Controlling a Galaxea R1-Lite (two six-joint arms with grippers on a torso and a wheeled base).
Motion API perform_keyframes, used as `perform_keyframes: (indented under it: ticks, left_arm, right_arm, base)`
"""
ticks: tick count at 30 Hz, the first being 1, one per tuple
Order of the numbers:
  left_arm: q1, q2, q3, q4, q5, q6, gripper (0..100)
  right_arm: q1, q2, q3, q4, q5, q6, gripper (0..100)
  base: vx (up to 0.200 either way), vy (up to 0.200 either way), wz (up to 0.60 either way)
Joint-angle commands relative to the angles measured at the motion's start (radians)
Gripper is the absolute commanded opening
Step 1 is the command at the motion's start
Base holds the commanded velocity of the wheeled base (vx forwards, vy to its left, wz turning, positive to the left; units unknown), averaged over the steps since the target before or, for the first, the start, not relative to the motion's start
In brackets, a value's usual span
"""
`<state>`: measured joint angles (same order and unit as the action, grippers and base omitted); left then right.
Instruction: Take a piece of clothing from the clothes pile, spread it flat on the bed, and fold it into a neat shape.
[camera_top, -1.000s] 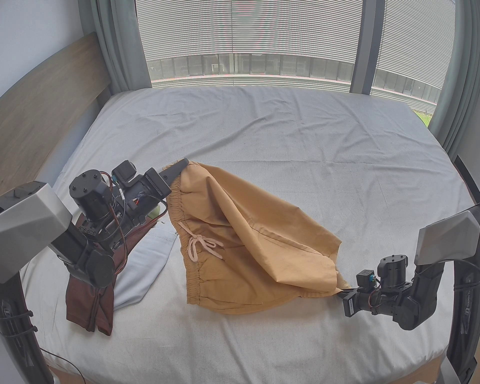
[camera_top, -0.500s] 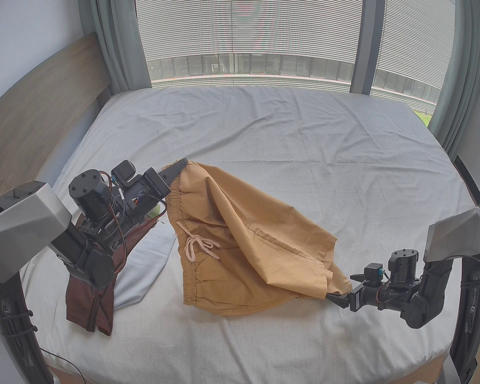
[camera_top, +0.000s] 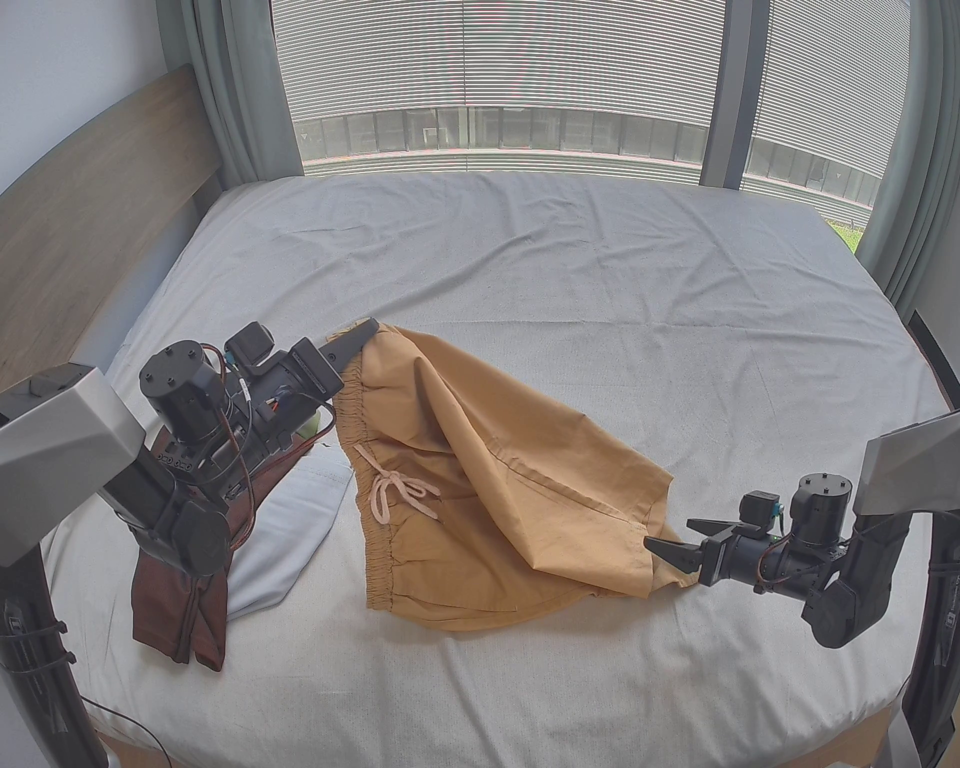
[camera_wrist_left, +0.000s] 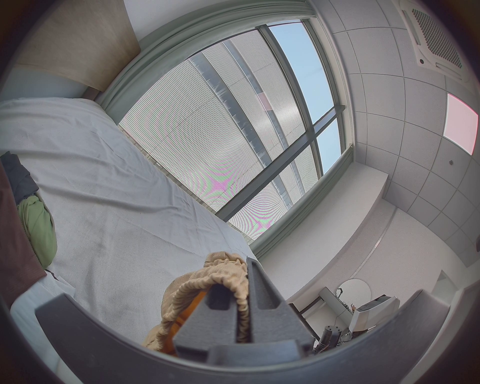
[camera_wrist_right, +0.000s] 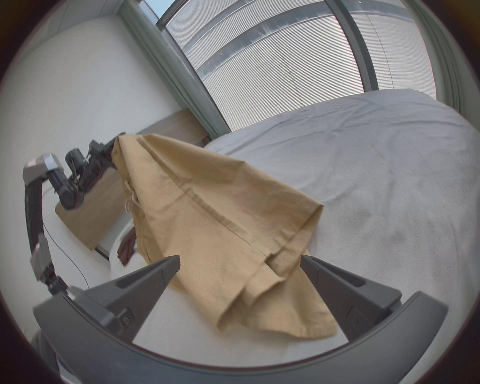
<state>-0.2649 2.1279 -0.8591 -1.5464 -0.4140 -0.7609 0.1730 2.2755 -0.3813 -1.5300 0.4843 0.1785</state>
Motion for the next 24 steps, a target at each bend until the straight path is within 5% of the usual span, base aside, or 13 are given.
perform_keyframes:
  ticks: [1, 9, 24]
  left_arm:
    - [-0.004, 0.000, 0.005, -0.001, -0.002, 0.003, 0]
    - [-0.005, -0.002, 0.023, -0.001, -0.019, 0.014, 0]
    - [-0.002, 0.003, 0.032, -0.001, -0.032, 0.055, 0]
  right_arm:
    - [0.046, -0.028, -0.088, 0.008, 0.005, 0.085, 100]
    - [0.069, -0.094, -0.235, 0.152, 0.005, 0.243, 100]
    - [0.060, -0.085, -0.248, 0.373, -0.004, 0.249, 100]
  base:
    - [0.000, 0.000, 0.00]
    - [0.000, 0.000, 0.00]
    - [0.000, 0.000, 0.00]
